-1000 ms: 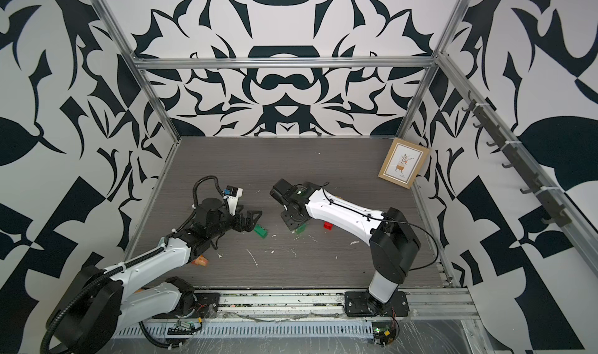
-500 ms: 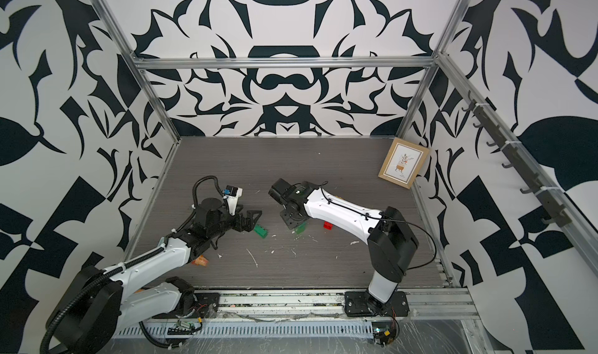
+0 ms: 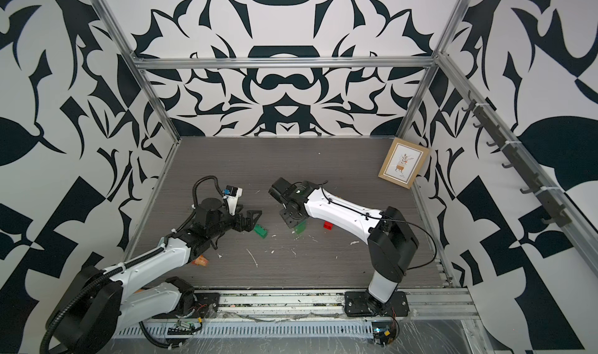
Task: Assemble an ice cream with lego
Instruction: Assemble the lego brick with the lego brick.
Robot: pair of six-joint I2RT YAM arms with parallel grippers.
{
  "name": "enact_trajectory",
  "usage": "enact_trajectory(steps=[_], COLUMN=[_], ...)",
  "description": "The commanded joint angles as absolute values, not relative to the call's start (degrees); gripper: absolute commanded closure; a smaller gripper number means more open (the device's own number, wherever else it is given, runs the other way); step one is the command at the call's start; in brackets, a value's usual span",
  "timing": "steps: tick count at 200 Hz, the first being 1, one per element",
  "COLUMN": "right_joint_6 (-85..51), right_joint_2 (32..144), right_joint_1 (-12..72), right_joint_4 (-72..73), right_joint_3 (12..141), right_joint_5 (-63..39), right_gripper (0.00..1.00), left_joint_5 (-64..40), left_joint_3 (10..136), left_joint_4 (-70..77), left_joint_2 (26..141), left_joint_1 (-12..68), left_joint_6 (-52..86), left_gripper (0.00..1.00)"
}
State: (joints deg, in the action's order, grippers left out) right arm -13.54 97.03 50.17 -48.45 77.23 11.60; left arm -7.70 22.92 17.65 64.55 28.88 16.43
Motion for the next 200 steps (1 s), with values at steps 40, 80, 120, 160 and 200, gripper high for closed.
enact_trajectory(steps=[40,80,120,160,200], right_joint_6=[-13.2,-13.3,-13.3,-13.1,-12.3], right_joint_2=[92.9,91.3,91.3,89.0,88.2], right_joint_1=[50.0,50.0,50.0,49.9,49.6], right_joint_4=[-48.0,-46.7,-45.7,-45.0,-45.0], right_joint_3=[76.0,74.3,73.9,74.1,73.7], right_joint_5=[12.4,11.6,9.5,9.5,10.4], right_gripper=[0.64,0.68,0.68,0.57,0.46], left_joint_5=[-7.4,-7.4,-7.3,-7.2,-7.2], left_joint_3=[23.9,23.9,24.1,24.1,24.0], left_joint_4=[16.6,16.7,16.6,16.5,16.5], left_joint_2=[63.7,63.9,63.9,63.9,63.7], left_joint_1=[29.0,29.0,29.0,29.0,29.0], left_joint_6=[15.8,15.7,15.7,15.7,15.7], left_gripper=[0.01,0.01,0.01,0.01,0.01])
